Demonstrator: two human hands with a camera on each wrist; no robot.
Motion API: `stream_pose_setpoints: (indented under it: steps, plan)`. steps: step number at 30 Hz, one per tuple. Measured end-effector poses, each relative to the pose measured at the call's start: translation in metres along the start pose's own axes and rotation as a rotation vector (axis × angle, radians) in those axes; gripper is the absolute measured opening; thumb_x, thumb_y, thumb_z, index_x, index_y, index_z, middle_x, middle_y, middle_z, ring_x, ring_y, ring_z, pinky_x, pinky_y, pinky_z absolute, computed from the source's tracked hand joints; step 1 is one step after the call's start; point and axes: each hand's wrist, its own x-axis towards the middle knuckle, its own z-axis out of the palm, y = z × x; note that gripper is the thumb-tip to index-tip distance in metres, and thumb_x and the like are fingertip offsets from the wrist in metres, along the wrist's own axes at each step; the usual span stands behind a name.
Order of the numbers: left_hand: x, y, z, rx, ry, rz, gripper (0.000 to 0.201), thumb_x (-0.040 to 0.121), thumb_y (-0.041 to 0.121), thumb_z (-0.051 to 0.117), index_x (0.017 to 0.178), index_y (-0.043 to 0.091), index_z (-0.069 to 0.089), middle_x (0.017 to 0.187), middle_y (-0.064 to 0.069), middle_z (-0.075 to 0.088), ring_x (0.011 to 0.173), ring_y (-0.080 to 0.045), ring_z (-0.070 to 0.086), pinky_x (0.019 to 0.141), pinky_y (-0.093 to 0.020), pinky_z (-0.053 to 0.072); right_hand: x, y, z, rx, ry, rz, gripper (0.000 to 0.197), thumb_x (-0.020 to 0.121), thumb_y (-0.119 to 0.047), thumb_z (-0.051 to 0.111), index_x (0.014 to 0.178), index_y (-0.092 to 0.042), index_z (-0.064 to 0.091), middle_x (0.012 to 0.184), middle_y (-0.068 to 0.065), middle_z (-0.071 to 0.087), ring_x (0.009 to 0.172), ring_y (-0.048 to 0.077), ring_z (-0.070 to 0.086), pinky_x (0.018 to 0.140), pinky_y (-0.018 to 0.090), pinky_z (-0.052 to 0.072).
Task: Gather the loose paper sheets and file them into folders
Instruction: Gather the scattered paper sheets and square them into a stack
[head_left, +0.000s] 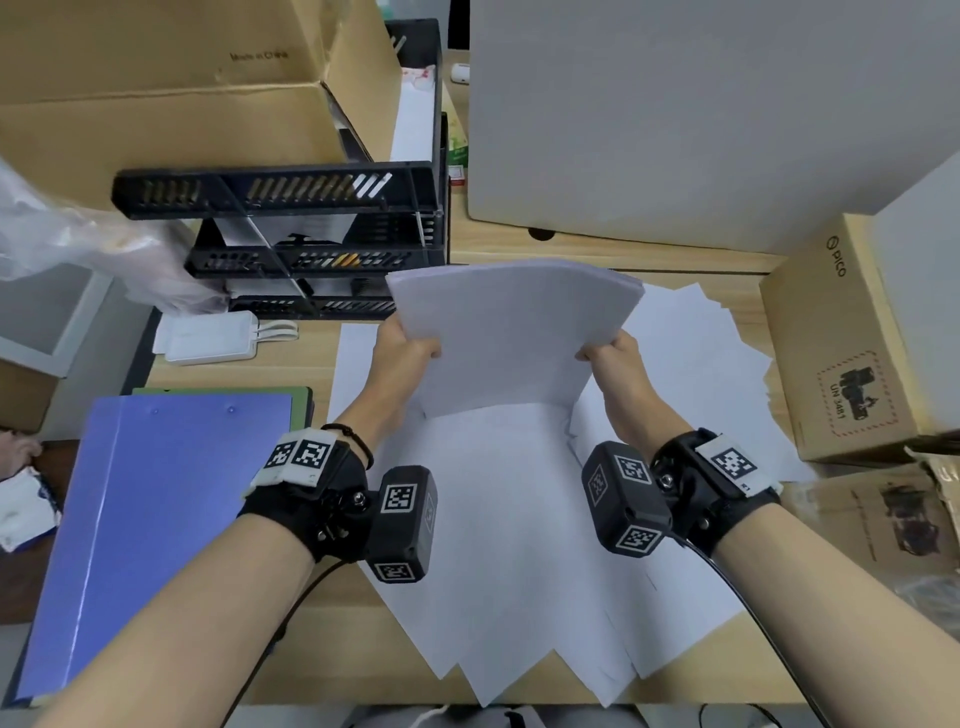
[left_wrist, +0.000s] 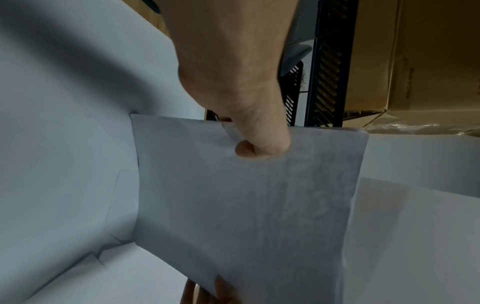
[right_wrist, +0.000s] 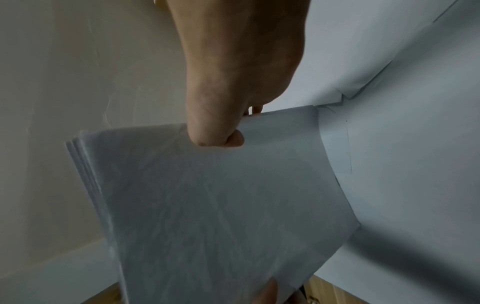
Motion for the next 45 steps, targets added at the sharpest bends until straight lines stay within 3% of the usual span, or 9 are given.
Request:
stream_pose_setpoints:
  steps: [5,11,16,22,28,35,38,40,45]
  plan:
    - [-0.002,-0.004,0.006,0.000,-0.014,-0.009,0.030,0.083,-0.009,0.048,0.097,0.016,0.058,0.089,0.005,0.062,0.084,-0.011,0.054,0.067,-0.021,0.043,0.002,0.007,-0.004,-0.027,-0.023,0.017,0.040,0.083,0.013,0.031,0.083,-0.020,0.053,0.084,-0.005,0.053,0.079,0.014,0.044,0.066,0.023,0.036]
    - [0.004,0.014,0.036,-0.020,-0.035,0.064,0.022,0.086,0.002,0.052,0.097,0.019,0.061,0.091,0.007,0.067,0.077,-0.004,0.062,0.066,-0.018,0.051,0.013,-0.001,-0.025,0.015,0.080,-0.038,0.027,0.093,-0.006,0.046,0.114,-0.012,0.061,0.106,-0.003,0.068,0.092,0.010,0.063,0.073,0.023,0.050]
    - [0.018,0.025,0.080,0.010,-0.178,0.072,0.027,0.090,0.004,0.054,0.101,0.027,0.062,0.095,0.012,0.070,0.077,0.001,0.066,0.071,-0.019,0.055,0.023,0.008,-0.074,-0.001,0.171,-0.057,0.019,0.092,-0.004,0.046,0.096,-0.016,0.060,0.101,0.007,0.067,0.090,0.018,0.062,0.079,0.032,0.051]
    - [0.036,0.009,0.137,0.152,-0.351,-0.024,0.022,0.092,0.008,0.056,0.102,0.027,0.061,0.096,0.012,0.068,0.080,-0.004,0.065,0.068,-0.015,0.053,0.033,0.040,-0.121,0.039,0.297,0.093,0.028,0.092,-0.001,0.045,0.089,-0.024,0.060,0.091,-0.002,0.065,0.086,0.019,0.060,0.072,0.027,0.050]
    - [0.054,-0.021,0.177,0.201,-0.346,-0.149,0.023,0.089,0.007,0.051,0.103,0.020,0.065,0.096,0.002,0.070,0.079,-0.012,0.066,0.070,-0.022,0.053,0.052,0.074,-0.146,-0.017,0.324,0.220,0.026,0.091,-0.002,0.047,0.090,-0.025,0.060,0.097,0.000,0.067,0.091,0.022,0.062,0.085,0.036,0.052]
    - [0.075,-0.040,0.206,0.271,-0.299,-0.221,0.019,0.087,0.009,0.051,0.095,0.000,0.065,0.085,-0.004,0.062,0.078,-0.020,0.058,0.068,-0.026,0.043,0.077,0.083,-0.166,-0.043,0.352,0.304,0.023,0.091,0.000,0.044,0.101,-0.014,0.059,0.082,-0.006,0.062,0.070,0.011,0.057,0.044,0.010,0.044]
    - [0.085,-0.043,0.217,0.299,-0.313,-0.277,0.030,0.094,0.009,0.051,0.120,0.017,0.063,0.112,0.008,0.060,0.091,-0.003,0.056,0.074,-0.013,0.043,0.092,0.089,-0.177,-0.099,0.442,0.325,0.026,0.089,-0.002,0.043,0.105,-0.015,0.059,0.089,-0.002,0.061,0.077,0.016,0.056,0.050,0.017,0.042]
    - [0.090,-0.049,0.222,0.337,-0.330,-0.309,0.044,0.096,0.013,0.053,0.139,0.020,0.050,0.140,0.004,0.047,0.120,-0.011,0.048,0.091,-0.021,0.037,0.100,0.094,-0.181,-0.147,0.479,0.351,0.028,0.087,-0.003,0.041,0.106,-0.013,0.060,0.094,0.002,0.061,0.079,0.019,0.055,0.057,0.023,0.040]
    - [0.097,-0.062,0.235,0.287,-0.297,-0.343,0.063,0.093,0.017,0.060,0.148,0.020,0.031,0.148,0.003,0.040,0.126,-0.014,0.044,0.095,-0.025,0.036,0.110,0.108,-0.180,-0.147,0.453,0.394,0.035,0.082,-0.009,0.041,0.111,-0.013,0.060,0.098,0.001,0.060,0.088,0.023,0.056,0.073,0.027,0.042]
